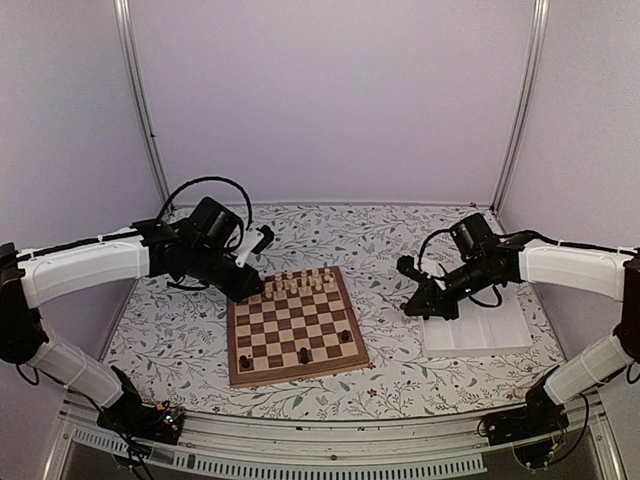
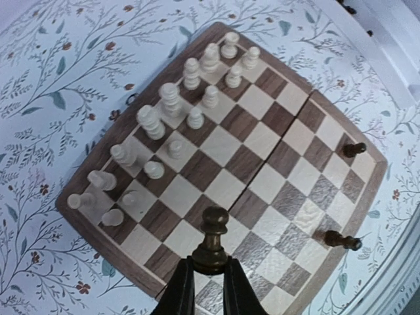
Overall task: Set up the chess pieces on the board
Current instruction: Place the chess piece at the center of the board.
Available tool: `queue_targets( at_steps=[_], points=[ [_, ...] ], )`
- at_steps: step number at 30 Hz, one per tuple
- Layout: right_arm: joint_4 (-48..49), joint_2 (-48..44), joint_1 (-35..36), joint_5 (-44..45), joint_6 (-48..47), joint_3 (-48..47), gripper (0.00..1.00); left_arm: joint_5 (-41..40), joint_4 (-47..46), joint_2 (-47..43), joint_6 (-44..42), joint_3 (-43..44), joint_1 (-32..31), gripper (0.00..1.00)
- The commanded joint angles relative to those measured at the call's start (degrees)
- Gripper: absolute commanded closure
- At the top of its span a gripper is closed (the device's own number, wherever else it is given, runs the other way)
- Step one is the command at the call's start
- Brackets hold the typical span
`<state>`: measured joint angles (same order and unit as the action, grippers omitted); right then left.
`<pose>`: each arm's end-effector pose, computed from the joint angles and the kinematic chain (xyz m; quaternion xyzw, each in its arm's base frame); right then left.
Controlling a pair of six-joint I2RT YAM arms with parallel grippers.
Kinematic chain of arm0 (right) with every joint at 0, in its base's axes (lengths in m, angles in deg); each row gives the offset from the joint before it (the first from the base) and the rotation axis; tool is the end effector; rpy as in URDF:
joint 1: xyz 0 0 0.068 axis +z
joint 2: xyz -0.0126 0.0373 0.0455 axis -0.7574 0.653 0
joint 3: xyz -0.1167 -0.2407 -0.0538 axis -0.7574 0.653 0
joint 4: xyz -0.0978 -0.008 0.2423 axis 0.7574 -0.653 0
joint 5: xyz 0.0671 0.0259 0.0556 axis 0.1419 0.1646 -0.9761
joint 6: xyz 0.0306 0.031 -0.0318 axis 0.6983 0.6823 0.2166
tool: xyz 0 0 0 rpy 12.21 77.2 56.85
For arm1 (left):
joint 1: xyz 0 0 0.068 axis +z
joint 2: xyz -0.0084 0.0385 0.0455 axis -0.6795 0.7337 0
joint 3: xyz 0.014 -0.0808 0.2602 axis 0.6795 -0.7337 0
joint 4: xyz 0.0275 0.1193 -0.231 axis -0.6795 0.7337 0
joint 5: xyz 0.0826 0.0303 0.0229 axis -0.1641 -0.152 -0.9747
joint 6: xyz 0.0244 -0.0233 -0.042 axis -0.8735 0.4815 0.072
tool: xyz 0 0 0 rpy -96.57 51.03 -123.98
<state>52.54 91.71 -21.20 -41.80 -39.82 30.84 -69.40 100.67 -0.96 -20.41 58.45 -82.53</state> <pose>0.2290 0.1463 0.2157 -0.5714 0.7142 0.2802 0.2915 0.2189 -0.1833 0.2537 0.2797 0.9094 -0.1337 0.2773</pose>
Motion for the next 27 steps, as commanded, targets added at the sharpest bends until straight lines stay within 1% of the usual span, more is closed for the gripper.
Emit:
queue_targets(
  at_steps=[1,8,16,18,19,20,24,25,27],
  points=[
    [-3.51,3.80,5.42,4.67,-2.28,-2.78,0.93,1.28,-2.20,2.85,1.95,3.48,-4.55,0.88],
    [-6.06,11.34,10.29,7.66,-3.44,-4.14,0.93,2.43,-5.88,4.45,2.14,4.15,-8.13,0.88],
    [-6.24,19.57,11.58,9.27,-2.19,-6.43,0.92,3.57,-9.07,4.54,1.94,2.51,-8.92,0.88],
    [-6.53,20.95,11.89,9.88,-1.83,-7.43,0.90,3.96,-10.04,4.54,1.86,2.27,-9.01,0.88],
    [-6.69,21.71,12.05,10.01,-1.61,-7.88,0.88,4.18,-10.78,4.47,1.73,2.05,-9.16,0.88],
    [-7.07,22.07,12.05,10.02,-1.45,-8.44,0.84,4.39,-11.97,4.27,1.57,1.62,-9.41,0.88],
    [-9.91,20.72,11.57,8.68,-0.68,-10.61,0.63,4.95,-17.96,3.73,2.56,-0.09,-10.05,0.88],
    [-11.40,19.44,11.07,7.09,-0.85,-11.62,0.60,6.20,-19.62,3.89,2.71,-0.25,-10.22,0.88],
    [-15.87,17.40,9.67,1.95,-2.20,-15.09,0.58,7.75,-22.13,4.45,2.49,-0.10,-11.01,0.88]
  ],
)
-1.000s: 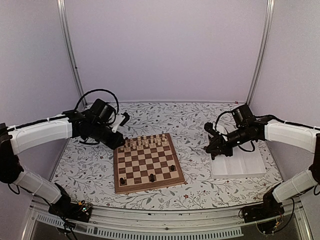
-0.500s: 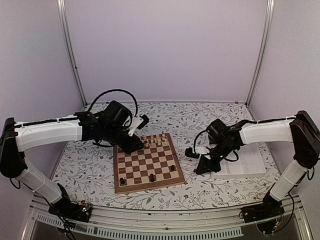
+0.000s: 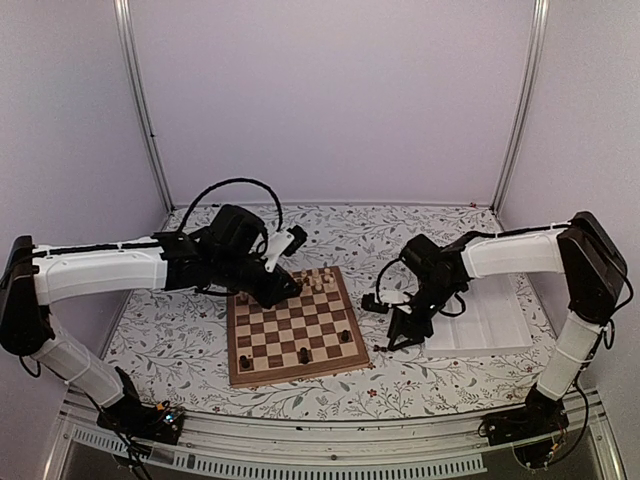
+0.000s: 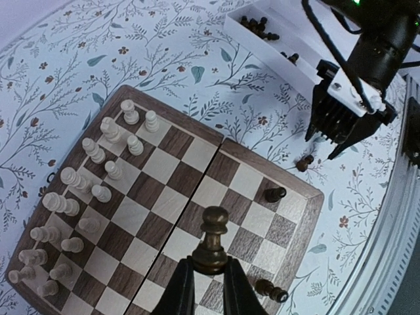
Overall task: Set up the chess pieces on the board
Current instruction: Place the chess piece at the center of the board, then place the chess piece on the chessboard.
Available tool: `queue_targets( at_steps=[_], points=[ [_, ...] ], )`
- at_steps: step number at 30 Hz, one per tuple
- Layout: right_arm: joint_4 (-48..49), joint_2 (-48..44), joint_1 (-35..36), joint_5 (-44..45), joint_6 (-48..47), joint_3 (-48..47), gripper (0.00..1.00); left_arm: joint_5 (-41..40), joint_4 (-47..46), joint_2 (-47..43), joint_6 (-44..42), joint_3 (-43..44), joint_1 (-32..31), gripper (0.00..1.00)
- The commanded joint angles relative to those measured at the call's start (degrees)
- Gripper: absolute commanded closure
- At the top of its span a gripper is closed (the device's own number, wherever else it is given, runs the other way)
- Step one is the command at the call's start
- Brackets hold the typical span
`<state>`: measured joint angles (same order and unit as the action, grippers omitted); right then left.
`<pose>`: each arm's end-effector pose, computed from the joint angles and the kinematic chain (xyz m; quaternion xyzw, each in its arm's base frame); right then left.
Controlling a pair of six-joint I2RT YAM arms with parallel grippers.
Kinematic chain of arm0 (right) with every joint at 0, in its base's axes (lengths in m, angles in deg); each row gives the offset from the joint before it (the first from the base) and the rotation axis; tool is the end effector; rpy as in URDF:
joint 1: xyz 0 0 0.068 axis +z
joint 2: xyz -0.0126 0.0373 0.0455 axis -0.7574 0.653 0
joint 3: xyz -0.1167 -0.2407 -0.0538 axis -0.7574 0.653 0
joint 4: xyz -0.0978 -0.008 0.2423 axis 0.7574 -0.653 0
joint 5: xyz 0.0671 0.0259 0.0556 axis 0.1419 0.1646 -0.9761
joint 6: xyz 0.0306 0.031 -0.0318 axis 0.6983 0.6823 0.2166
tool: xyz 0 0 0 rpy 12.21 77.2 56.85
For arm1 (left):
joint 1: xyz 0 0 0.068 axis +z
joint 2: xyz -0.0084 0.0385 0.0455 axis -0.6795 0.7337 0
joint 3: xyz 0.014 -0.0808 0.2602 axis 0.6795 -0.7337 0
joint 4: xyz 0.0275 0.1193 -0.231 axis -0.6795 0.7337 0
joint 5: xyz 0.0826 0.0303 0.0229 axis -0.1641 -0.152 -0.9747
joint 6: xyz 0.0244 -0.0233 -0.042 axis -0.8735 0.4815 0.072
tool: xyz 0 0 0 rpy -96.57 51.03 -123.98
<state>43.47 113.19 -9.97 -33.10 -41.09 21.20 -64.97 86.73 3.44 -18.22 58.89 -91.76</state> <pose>0.2336 0.2129 0.1496 -0.6306 0.7304 0.2432 0.0985 0.2054 -0.2417 0.2520 0.3394 0.8552 -0.2303 0.3169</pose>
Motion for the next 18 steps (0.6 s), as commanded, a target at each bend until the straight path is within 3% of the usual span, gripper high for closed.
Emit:
queue_targets(
  at_steps=[1,4,9,14,18],
  points=[
    [-9.16,-4.63,-2.39,-9.44,-1.65,-7.68,0.58,3.94,-9.46,0.26,0.01,-0.44,-2.29,0.88],
    [-10.66,-5.42,-4.42,-17.82,-0.69,-13.21,0.58,4.34,-14.67,0.67,-0.76,-1.39,-4.09,0.88],
    [-4.89,-7.00,-5.67,-30.04,6.83,-18.65,0.58,4.76,-25.09,1.35,-1.15,-2.86,-6.54,0.88],
    [-1.33,-5.67,-5.73,-40.05,13.57,-22.94,0.57,4.77,-28.25,2.17,-1.08,-2.35,-7.85,0.87],
    [-1.02,-2.87,-5.74,-43.07,17.28,-25.63,0.54,4.97,-28.64,3.15,-1.47,-1.13,-8.52,0.87]
  ],
)
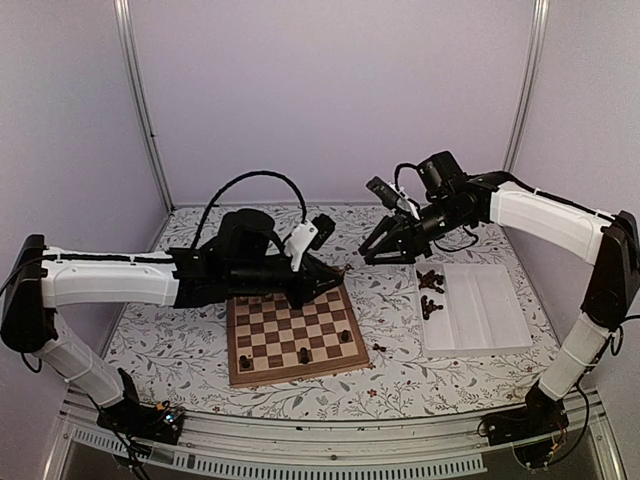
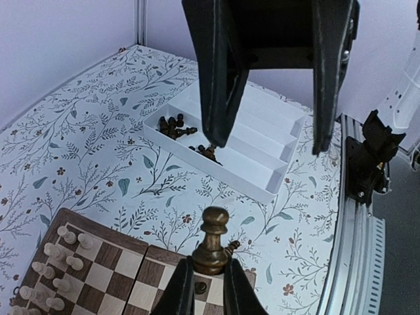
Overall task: Set up the chess pieces on the board
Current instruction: Place the chess piece on the chessboard.
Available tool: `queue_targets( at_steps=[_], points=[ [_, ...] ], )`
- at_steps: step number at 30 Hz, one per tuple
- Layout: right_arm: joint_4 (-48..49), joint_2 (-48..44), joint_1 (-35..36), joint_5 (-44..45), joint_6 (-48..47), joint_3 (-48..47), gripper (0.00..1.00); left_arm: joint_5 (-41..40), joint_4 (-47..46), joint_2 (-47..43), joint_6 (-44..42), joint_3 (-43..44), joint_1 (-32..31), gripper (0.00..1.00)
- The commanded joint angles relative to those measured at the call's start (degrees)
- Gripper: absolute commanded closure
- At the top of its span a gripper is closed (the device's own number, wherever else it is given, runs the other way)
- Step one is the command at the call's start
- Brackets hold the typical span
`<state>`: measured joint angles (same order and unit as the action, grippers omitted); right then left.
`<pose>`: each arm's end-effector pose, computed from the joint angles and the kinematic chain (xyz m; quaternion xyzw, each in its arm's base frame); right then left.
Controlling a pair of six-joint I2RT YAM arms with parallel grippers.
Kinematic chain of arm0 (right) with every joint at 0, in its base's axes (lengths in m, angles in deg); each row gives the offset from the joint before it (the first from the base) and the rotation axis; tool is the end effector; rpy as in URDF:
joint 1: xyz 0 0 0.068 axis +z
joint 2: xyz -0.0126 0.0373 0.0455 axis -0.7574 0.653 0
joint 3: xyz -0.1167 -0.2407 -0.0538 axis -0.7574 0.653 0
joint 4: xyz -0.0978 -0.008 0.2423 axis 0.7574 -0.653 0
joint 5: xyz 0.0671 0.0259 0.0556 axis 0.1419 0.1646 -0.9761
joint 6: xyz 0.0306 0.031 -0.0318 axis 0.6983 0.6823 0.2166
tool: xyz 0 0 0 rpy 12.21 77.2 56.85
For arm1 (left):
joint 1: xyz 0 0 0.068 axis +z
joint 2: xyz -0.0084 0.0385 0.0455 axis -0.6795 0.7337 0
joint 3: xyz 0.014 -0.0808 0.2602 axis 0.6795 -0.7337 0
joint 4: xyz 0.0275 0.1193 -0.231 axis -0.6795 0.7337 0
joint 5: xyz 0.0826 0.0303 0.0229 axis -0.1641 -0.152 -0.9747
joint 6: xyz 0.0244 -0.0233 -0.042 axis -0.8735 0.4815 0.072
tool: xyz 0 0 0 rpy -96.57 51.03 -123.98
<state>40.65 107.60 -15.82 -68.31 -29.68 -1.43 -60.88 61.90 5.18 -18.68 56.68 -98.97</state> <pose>0.2772 0.2212 0.3041 -0.5554 0.6078 0.5114 0.2461 0.1857 -0.2884 0.2690 0.3857 0.7389 -0.3540 0.4242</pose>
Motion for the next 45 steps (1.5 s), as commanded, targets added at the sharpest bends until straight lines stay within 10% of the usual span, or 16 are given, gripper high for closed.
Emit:
queue_targets(
  at_steps=[1,19,30,45],
  points=[
    [1.78,3.27,0.16,-8.40,6.15,-3.23,0.54,0.89,-3.92,1.63,-1.06,1.23,-1.41,0.87],
    [5.09,3.17,3.24,-0.14,7.73,-0.54,0.56,1.05,-6.70,2.71,-1.40,3.37,-2.38,0.86],
    [7.05,1.87,3.24,0.68,8.99,0.92,0.88,-0.42,-6.44,3.12,-1.49,3.57,-2.40,0.86],
    [0.44,3.58,7.40,25.51,1.20,-2.94,0.99,-11.01,15.28,-7.50,-11.54,6.17,-1.98,0.57]
  ],
)
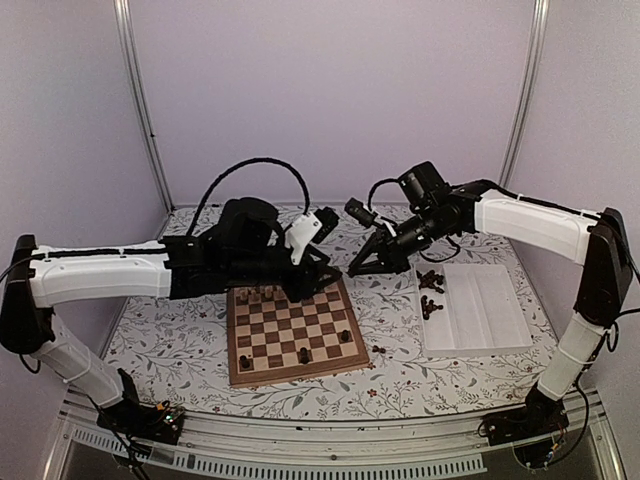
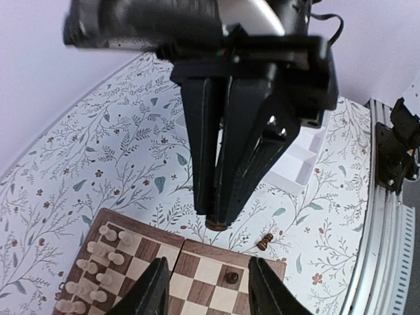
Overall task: Set up the chess pieces on the board
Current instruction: Place the chess piece on the chessboard.
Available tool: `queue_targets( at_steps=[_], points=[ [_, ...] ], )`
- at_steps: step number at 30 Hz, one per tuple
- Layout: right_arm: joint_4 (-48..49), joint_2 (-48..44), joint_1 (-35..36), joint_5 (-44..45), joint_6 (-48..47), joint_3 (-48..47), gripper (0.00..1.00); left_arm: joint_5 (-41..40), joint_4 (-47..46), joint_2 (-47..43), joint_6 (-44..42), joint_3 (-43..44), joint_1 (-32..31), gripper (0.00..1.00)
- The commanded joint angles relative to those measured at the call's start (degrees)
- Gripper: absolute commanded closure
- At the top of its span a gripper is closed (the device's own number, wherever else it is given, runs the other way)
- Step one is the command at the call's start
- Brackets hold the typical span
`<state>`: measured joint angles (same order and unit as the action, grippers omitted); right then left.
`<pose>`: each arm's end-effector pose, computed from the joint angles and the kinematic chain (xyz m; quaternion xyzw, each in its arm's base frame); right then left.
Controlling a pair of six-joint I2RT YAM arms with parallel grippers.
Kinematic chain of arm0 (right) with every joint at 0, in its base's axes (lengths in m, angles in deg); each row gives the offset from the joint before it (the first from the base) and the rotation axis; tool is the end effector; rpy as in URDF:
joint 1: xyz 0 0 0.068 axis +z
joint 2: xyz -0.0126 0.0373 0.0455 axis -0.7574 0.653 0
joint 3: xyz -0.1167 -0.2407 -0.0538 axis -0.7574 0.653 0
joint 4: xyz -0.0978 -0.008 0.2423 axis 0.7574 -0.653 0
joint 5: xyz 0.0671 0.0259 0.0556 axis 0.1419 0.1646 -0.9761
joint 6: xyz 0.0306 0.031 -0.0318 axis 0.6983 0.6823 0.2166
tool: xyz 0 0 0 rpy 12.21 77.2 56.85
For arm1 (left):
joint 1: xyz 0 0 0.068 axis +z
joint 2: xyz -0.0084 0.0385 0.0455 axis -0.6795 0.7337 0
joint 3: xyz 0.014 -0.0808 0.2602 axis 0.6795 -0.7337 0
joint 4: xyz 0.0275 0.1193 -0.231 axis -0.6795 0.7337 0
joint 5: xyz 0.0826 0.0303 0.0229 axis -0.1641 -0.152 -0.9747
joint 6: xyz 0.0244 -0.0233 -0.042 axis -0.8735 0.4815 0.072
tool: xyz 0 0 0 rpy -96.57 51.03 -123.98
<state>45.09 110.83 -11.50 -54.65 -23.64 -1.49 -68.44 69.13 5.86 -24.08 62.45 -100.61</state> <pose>0.2787 0.2502 0.2839 -0.5462 0.6742 0.4353 0.2400 0.1849 -0.2968 0.2871 0.4042 0.7425 -0.2857 0.4513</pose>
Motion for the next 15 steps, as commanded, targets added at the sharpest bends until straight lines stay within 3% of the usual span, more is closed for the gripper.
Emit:
queue_targets(
  at_steps=[1,4,9,15],
  points=[
    [-4.85,1.18,3.80,13.59,-5.50,-3.49,0.98,-4.98,9.08,-10.25,-7.27,0.19,-0.29,0.55],
    [-7.08,3.73,6.25,18.75,-7.65,-5.74,0.98,-10.55,9.37,-16.06,-10.20,-0.73,0.51,0.48],
    [-11.18,8.81,12.27,28.13,-11.95,-10.49,0.98,-22.39,-3.98,-24.38,-12.21,-10.75,4.72,0.35],
    [-13.55,15.14,17.58,35.86,-13.93,-12.51,0.98,-20.24,-9.55,-30.72,-9.18,-17.99,13.50,0.32]
  ],
)
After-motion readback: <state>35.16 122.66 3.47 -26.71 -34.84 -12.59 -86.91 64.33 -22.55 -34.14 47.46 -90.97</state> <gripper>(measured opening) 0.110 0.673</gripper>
